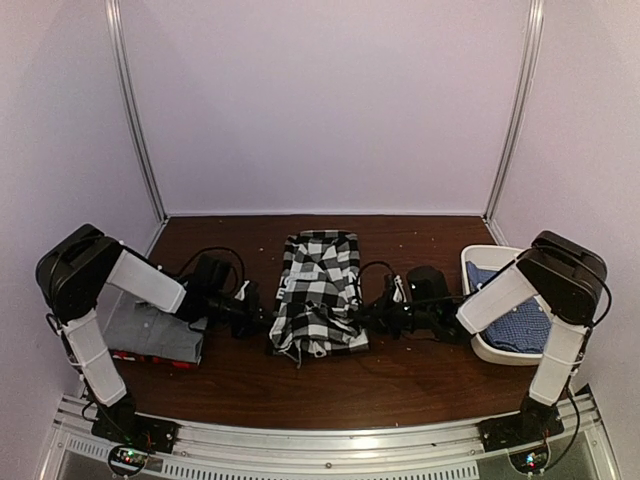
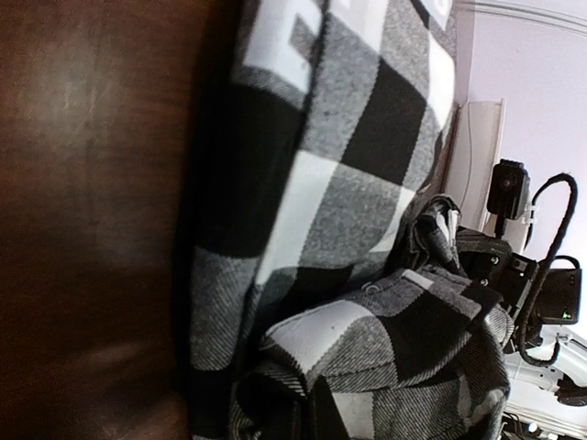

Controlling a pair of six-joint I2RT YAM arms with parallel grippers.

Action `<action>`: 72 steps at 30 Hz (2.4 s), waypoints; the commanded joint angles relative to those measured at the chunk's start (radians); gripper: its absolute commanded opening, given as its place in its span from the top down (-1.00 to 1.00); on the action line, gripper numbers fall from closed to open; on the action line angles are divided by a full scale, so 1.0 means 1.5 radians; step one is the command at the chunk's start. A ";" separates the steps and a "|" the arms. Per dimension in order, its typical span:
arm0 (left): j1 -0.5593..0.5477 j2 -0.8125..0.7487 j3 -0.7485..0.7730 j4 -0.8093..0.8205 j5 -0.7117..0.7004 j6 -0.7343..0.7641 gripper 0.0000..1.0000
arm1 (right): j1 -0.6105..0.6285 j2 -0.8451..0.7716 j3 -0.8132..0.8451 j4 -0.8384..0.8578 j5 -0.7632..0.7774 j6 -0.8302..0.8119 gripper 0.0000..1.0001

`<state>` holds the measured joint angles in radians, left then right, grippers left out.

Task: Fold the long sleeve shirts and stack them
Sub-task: Fold the rectangle-folded shirt at the center of the board, then adjust the 2/3-rectangle-folded shirt at the center of the board.

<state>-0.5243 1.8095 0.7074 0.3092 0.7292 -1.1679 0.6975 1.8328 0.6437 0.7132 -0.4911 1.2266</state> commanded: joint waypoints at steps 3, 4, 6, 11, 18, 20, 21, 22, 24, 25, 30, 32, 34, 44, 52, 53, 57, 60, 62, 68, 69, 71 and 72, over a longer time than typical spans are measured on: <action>0.010 -0.019 0.063 -0.052 -0.022 0.046 1.00 | -0.031 -0.017 0.039 -0.019 0.023 -0.014 1.00; 0.014 -0.014 0.071 -0.055 -0.021 0.048 1.00 | -0.036 -0.015 0.043 -0.020 0.022 -0.016 1.00; 0.023 0.001 0.090 -0.061 -0.020 0.056 1.00 | -0.048 -0.006 0.051 -0.019 0.020 -0.019 1.00; 0.040 0.046 0.133 -0.076 -0.017 0.078 1.00 | -0.064 0.030 0.074 -0.012 0.006 -0.026 1.00; 0.047 0.091 0.178 -0.094 -0.015 0.099 1.00 | -0.081 0.061 0.108 -0.028 0.001 -0.042 0.89; 0.048 0.095 0.193 -0.109 -0.016 0.114 1.00 | -0.085 0.059 0.107 -0.030 0.000 -0.046 0.72; 0.049 0.096 0.200 -0.118 -0.018 0.124 0.91 | -0.087 0.056 0.107 -0.032 0.000 -0.048 0.63; 0.049 0.094 0.208 -0.128 -0.020 0.134 0.80 | -0.087 0.050 0.107 -0.038 0.002 -0.053 0.53; 0.049 0.092 0.225 -0.152 -0.028 0.153 0.52 | -0.088 0.039 0.112 -0.058 0.007 -0.066 0.32; 0.049 0.091 0.230 -0.161 -0.029 0.161 0.38 | -0.088 0.033 0.114 -0.072 0.008 -0.073 0.24; 0.050 0.085 0.254 -0.199 -0.040 0.195 -0.02 | -0.089 -0.004 0.122 -0.129 0.021 -0.108 -0.05; 0.051 0.082 0.263 -0.218 -0.048 0.210 -0.13 | -0.089 -0.021 0.123 -0.154 0.031 -0.127 -0.09; 0.052 0.077 0.272 -0.235 -0.053 0.222 -0.23 | -0.090 -0.040 0.126 -0.182 0.044 -0.145 -0.17; 0.055 0.056 0.332 -0.315 -0.078 0.310 -0.55 | -0.061 -0.122 0.171 -0.366 0.130 -0.321 -0.41; 0.058 -0.028 0.338 -0.402 -0.188 0.407 -0.60 | 0.018 -0.196 0.178 -0.496 0.242 -0.471 -0.41; 0.057 -0.045 0.325 -0.404 -0.195 0.409 -0.58 | 0.030 -0.205 0.174 -0.503 0.250 -0.479 -0.38; 0.045 -0.137 0.243 -0.403 -0.205 0.409 -0.35 | 0.090 -0.220 0.168 -0.513 0.265 -0.484 -0.19; 0.010 -0.188 0.183 -0.404 -0.213 0.405 0.03 | 0.139 -0.206 0.174 -0.506 0.263 -0.471 0.06; -0.017 -0.212 0.144 -0.404 -0.223 0.393 0.26 | 0.165 -0.185 0.187 -0.502 0.263 -0.464 0.21; -0.085 -0.250 0.061 -0.372 -0.235 0.341 0.54 | 0.211 -0.087 0.261 -0.498 0.255 -0.456 0.33; -0.087 -0.253 0.050 -0.363 -0.235 0.333 0.57 | 0.214 -0.071 0.275 -0.501 0.257 -0.454 0.34; -0.088 -0.256 0.035 -0.350 -0.235 0.318 0.60 | 0.216 -0.042 0.303 -0.510 0.262 -0.450 0.34; -0.088 -0.257 0.031 -0.345 -0.235 0.312 0.61 | 0.216 -0.030 0.317 -0.517 0.270 -0.448 0.34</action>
<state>-0.6586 1.4597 0.7818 -0.2844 0.3988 -0.6434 1.0157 1.7313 1.0412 -0.0353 -0.1265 0.5346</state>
